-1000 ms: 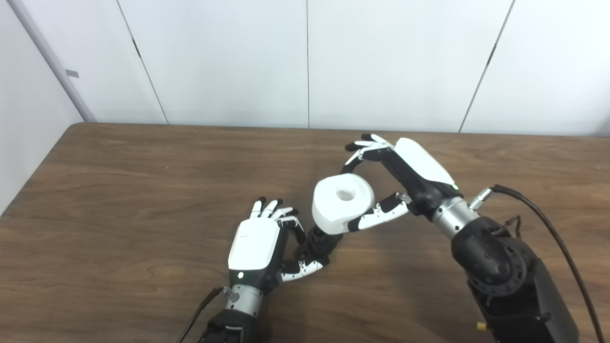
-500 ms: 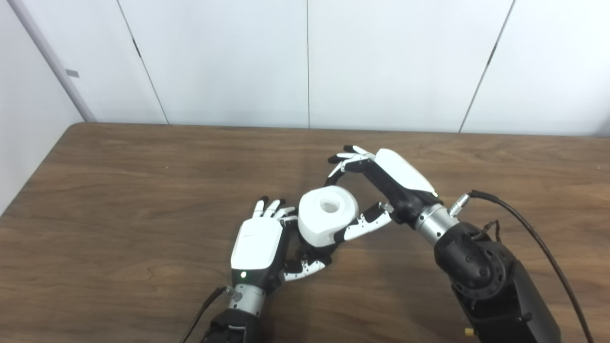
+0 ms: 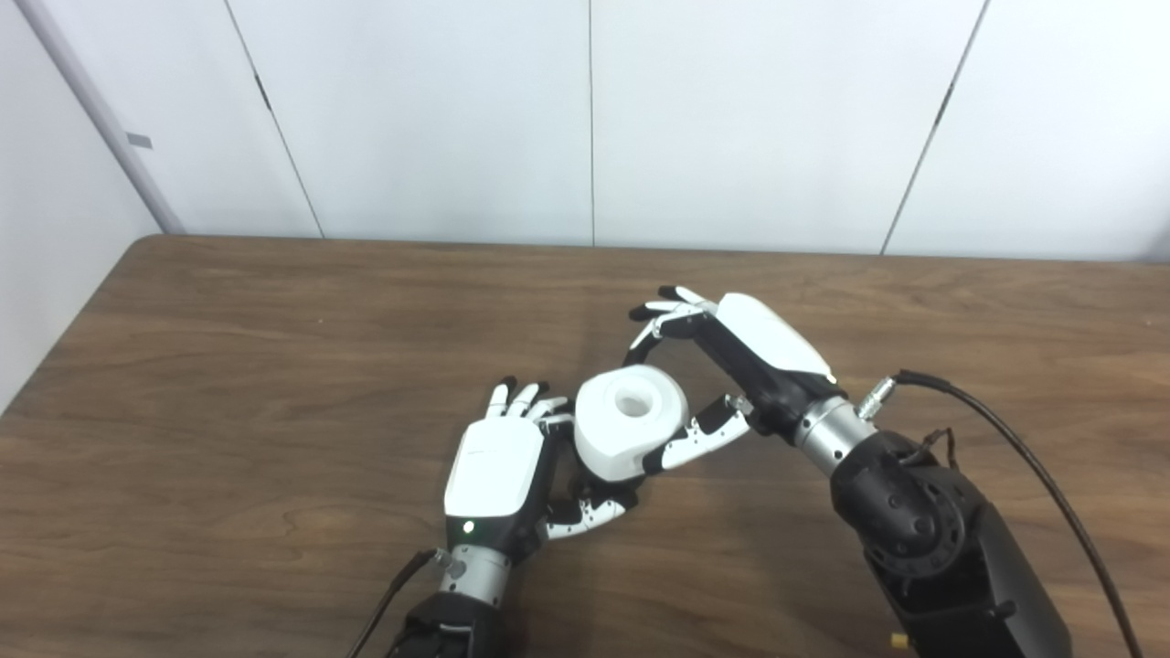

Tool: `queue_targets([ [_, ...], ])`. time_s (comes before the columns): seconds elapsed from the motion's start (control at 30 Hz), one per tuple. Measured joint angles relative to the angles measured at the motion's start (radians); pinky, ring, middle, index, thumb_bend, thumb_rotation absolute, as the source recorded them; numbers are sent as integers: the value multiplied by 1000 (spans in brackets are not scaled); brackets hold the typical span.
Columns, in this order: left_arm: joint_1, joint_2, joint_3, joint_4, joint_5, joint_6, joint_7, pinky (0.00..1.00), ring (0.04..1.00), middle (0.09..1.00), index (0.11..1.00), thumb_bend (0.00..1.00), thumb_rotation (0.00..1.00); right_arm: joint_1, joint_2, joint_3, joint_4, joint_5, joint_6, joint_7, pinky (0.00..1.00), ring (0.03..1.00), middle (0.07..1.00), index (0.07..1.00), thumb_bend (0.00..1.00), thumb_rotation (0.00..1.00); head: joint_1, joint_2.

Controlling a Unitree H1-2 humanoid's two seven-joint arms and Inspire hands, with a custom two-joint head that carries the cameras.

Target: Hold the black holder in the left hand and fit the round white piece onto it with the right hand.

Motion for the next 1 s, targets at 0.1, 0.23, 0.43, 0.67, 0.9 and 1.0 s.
queue_targets([
  [0.1,0,0,-1,0,0,1,0,1000,910,795,484,524,53,1,0,-1,1,0,0,0,942,973,854,483,523,140,0,0],
  [0.23,0,0,-2,0,0,4,0,1000,912,796,484,524,53,1,1,-1,2,0,0,0,938,973,853,483,523,140,-2,2],
  [0.43,-1,0,-4,0,1,7,0,1000,915,797,484,524,53,1,7,-2,15,1,-2,-9,924,969,851,483,523,140,-5,0],
  [0.67,-1,0,-7,-1,1,12,0,1000,909,795,484,524,53,6,9,-2,27,-1,-5,-13,894,965,849,484,523,140,-5,0],
  [0.9,-2,0,-9,-1,1,14,0,1000,910,796,484,524,53,9,9,-2,51,1,-39,-26,892,961,847,483,524,140,-5,-2],
  [1.0,-2,0,-9,-1,1,14,0,1000,912,796,484,524,53,12,10,-3,52,2,-42,-32,893,963,848,483,524,140,-5,-2],
])
